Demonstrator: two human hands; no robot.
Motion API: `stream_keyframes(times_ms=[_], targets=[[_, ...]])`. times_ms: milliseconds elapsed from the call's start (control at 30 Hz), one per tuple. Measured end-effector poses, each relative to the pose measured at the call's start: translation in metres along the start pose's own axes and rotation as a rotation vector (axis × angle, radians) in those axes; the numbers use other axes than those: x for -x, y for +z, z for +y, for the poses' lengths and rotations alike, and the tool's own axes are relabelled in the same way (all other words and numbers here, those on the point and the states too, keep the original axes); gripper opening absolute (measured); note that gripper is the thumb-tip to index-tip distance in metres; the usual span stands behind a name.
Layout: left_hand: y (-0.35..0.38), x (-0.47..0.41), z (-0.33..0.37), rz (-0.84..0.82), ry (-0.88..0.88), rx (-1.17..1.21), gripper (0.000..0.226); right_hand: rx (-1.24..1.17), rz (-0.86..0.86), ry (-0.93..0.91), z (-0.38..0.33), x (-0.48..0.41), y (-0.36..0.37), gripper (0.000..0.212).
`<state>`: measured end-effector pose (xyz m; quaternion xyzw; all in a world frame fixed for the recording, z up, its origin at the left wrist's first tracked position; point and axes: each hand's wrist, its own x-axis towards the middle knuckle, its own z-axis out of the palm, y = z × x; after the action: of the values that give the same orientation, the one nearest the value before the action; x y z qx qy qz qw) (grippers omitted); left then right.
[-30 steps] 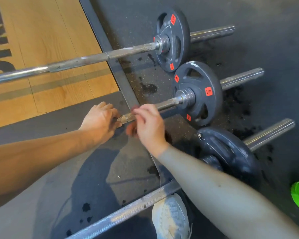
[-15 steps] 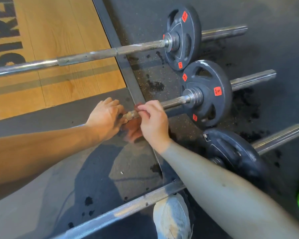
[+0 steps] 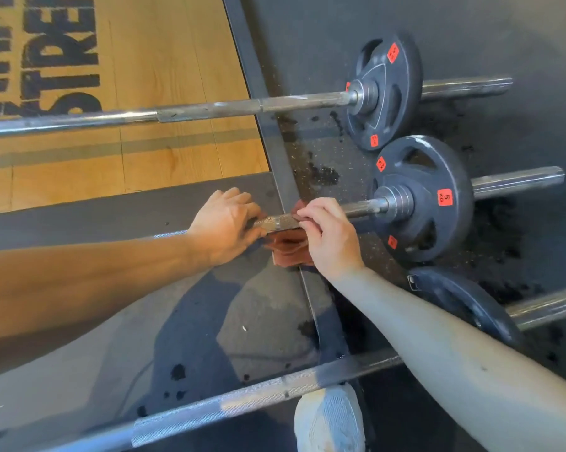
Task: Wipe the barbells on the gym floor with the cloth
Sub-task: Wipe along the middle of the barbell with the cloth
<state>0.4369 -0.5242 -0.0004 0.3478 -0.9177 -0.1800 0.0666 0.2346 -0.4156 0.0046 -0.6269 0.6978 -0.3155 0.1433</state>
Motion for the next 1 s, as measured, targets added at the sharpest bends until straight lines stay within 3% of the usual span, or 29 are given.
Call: stream_keyframes(times_ms=[167, 300, 533, 700, 833, 1000], targets=[[-0.012, 0.031, -0.025, -0.004, -0.039, -0.011, 0.039, 0.047, -0.118, -0.090, 0.031, -0.013, -0.034, 0.020], [-0.021, 0.072, -0.062, 0.035, -0.097, -0.023, 0.051, 0.013, -0.209, -0.170, 0.020, -0.019, -0.011, 0.016], [-0.044, 0.115, -0.088, 0.062, -0.185, -0.049, 0.045, -0.065, -0.329, -0.467, -0.073, -0.030, 0.073, 0.010], [-0.045, 0.118, -0.086, 0.058, -0.167, -0.055, 0.025, 0.017, -0.431, -0.565, -0.039, -0.037, 0.042, 0.010], [-0.046, 0.119, -0.090, 0.058, -0.144, -0.047, 0.025, 0.058, -0.425, -0.564, -0.015, -0.033, 0.023, 0.012], [-0.052, 0.136, -0.104, 0.070, -0.174, -0.049, 0.026, 0.056, -0.368, -0.643, -0.066, -0.032, 0.078, 0.006]])
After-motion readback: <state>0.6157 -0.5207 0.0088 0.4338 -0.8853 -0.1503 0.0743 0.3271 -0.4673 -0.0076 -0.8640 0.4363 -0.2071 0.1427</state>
